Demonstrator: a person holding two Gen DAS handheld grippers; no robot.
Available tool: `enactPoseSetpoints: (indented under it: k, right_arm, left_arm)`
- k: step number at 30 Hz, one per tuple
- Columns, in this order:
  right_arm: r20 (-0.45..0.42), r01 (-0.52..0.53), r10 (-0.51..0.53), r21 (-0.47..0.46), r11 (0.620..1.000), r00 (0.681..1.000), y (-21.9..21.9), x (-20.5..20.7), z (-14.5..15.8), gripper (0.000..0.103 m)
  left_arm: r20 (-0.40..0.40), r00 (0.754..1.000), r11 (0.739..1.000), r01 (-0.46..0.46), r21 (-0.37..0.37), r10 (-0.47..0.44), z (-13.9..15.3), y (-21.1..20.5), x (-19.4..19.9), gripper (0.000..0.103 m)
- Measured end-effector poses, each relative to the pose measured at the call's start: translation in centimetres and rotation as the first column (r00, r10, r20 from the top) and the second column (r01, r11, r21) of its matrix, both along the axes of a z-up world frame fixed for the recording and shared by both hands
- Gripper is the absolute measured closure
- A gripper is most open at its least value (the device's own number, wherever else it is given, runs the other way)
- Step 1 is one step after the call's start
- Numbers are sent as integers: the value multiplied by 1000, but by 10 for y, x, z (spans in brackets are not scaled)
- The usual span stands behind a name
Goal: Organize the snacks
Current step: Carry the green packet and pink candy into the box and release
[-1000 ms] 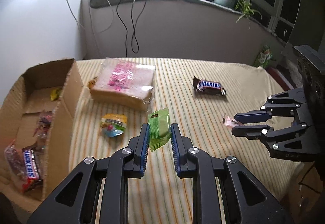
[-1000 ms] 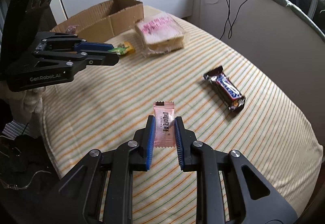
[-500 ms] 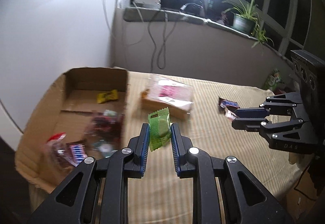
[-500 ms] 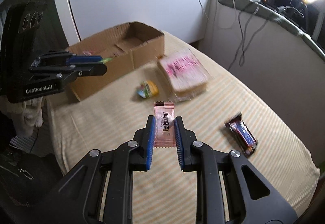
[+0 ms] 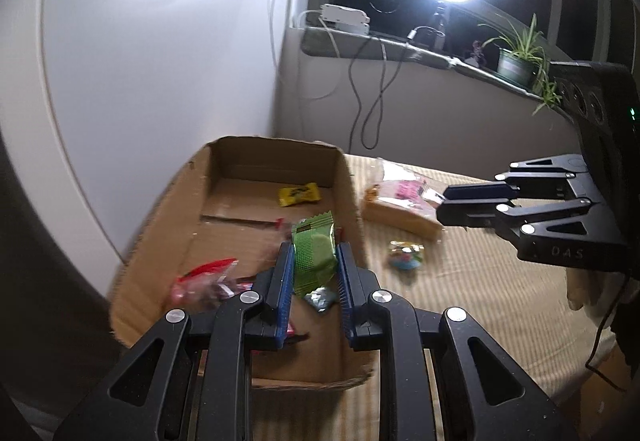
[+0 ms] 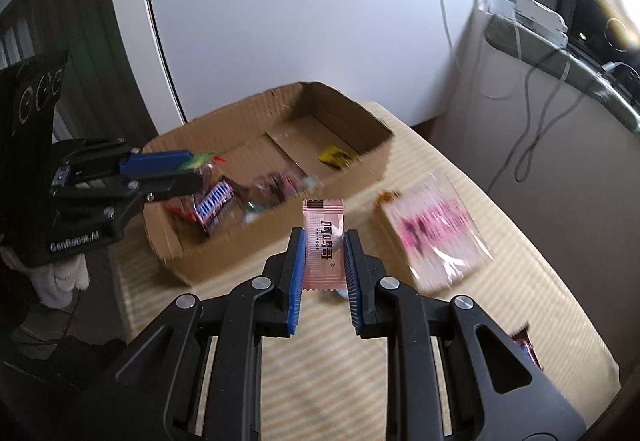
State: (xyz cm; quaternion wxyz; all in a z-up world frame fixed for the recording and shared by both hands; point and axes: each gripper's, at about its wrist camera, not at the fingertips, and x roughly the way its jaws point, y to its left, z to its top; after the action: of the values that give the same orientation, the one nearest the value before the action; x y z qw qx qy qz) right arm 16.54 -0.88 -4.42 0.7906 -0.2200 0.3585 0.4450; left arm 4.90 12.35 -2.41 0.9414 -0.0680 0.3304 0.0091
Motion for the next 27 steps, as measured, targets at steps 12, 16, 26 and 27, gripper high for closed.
enactPoseSetpoints:
  k: [12,16,26,27]
  right_arm:
    - [-16,-64,64,-8,998,998,55,1,-8,83]
    - [-23,-79,78,-15,997,997,68,0,-10,83]
    - [-44,-105,104,-35,994,994,89,1,-21,83]
    - [-48,-105,103,-33,994,994,91,1,-22,83]
  left_arm:
    - [3,999,999,-50,19,50,-5,27,-4,84]
    - [3,998,998,-60,26,59,-6,30,-4,84]
    - [3,998,998,-63,24,62,-6,35,-4,84]
    - [3,998,998,-62,24,62,-5,34,-5,84]
